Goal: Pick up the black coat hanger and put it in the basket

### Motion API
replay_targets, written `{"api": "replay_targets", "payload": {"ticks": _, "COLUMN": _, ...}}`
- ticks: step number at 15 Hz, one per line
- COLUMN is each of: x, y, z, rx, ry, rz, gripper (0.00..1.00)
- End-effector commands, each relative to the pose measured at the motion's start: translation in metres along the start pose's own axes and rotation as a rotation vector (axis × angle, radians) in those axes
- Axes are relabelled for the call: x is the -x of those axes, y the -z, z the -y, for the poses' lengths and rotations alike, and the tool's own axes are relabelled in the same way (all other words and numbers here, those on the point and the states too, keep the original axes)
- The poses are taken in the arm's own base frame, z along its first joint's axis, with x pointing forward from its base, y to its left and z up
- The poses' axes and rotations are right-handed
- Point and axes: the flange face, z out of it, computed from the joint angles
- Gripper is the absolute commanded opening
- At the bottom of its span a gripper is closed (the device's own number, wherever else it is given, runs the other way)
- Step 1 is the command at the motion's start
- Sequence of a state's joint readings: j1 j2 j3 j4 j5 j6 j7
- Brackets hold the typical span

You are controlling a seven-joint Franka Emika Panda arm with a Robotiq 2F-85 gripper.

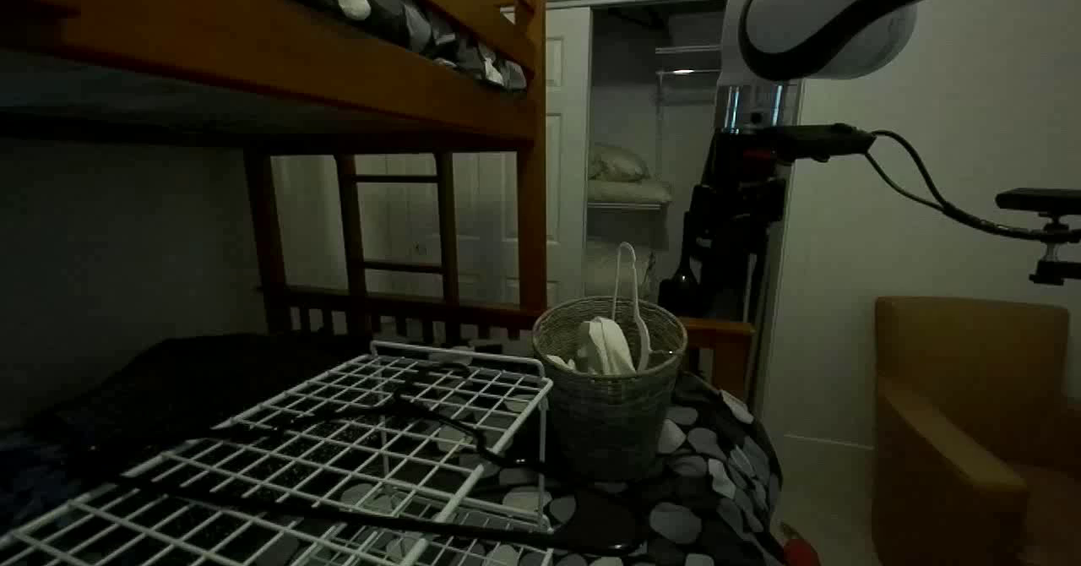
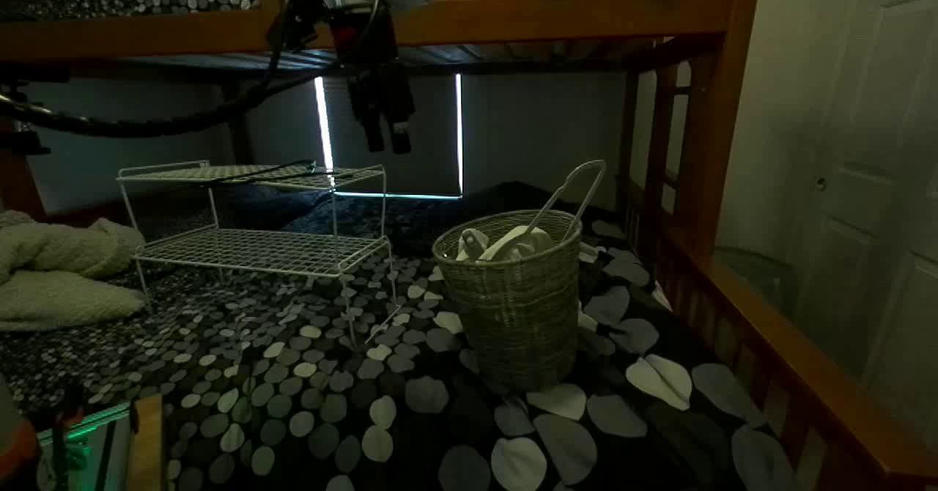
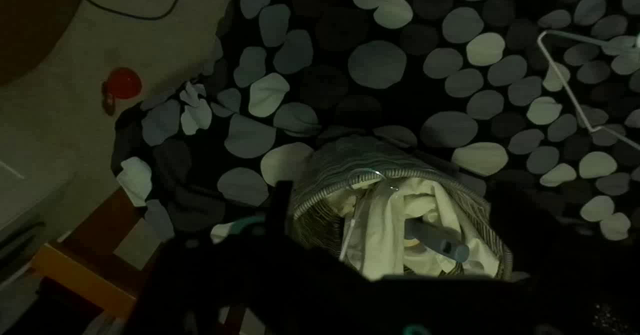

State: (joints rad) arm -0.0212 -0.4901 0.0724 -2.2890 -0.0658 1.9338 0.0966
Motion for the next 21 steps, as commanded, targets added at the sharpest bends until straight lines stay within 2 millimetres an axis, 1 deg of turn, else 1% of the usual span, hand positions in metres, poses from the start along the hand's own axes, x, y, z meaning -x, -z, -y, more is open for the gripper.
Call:
{"api": "replay_targets", "payload": {"ticks": 1, "x": 0.0, "y": 0.0, "z": 0.0, "rx": 0.0, "ry": 0.0, "rz": 0.001, "gripper": 1.0}}
{"api": "replay_targets", "payload": {"ticks": 15, "x": 0.0, "y": 0.001, "z": 0.0, "rx": 0.0, "ry": 0.0, "rz": 0.0, "gripper": 1.0}}
{"api": "replay_targets", "payload": {"ticks": 16, "x": -0.016, "y": -0.003, "z": 0.022, "rx": -0.029, "ry": 0.051, "rz": -0.012, "gripper": 1.0}}
{"api": "replay_targets", "payload": {"ticks": 17, "x": -0.026, "y": -0.002, "z": 0.044, "rx": -0.057, "ry": 0.089, "rz": -0.024, "gripper": 1.0}}
{"api": "replay_targets", "payload": {"ticks": 18, "x": -0.035, "y": -0.002, "z": 0.074, "rx": -0.076, "ry": 0.14, "rz": -0.023, "gripper": 1.0}}
{"api": "replay_targets", "payload": {"ticks": 19, "x": -0.042, "y": 0.0, "z": 0.095, "rx": -0.088, "ry": 0.175, "rz": -0.017, "gripper": 1.0}}
{"api": "replay_targets", "payload": {"ticks": 20, "x": -0.047, "y": -0.003, "z": 0.122, "rx": -0.113, "ry": 0.201, "rz": -0.003, "gripper": 1.0}}
{"api": "replay_targets", "payload": {"ticks": 21, "x": -0.054, "y": -0.002, "z": 0.147, "rx": -0.128, "ry": 0.236, "rz": 0.012, "gripper": 1.0}}
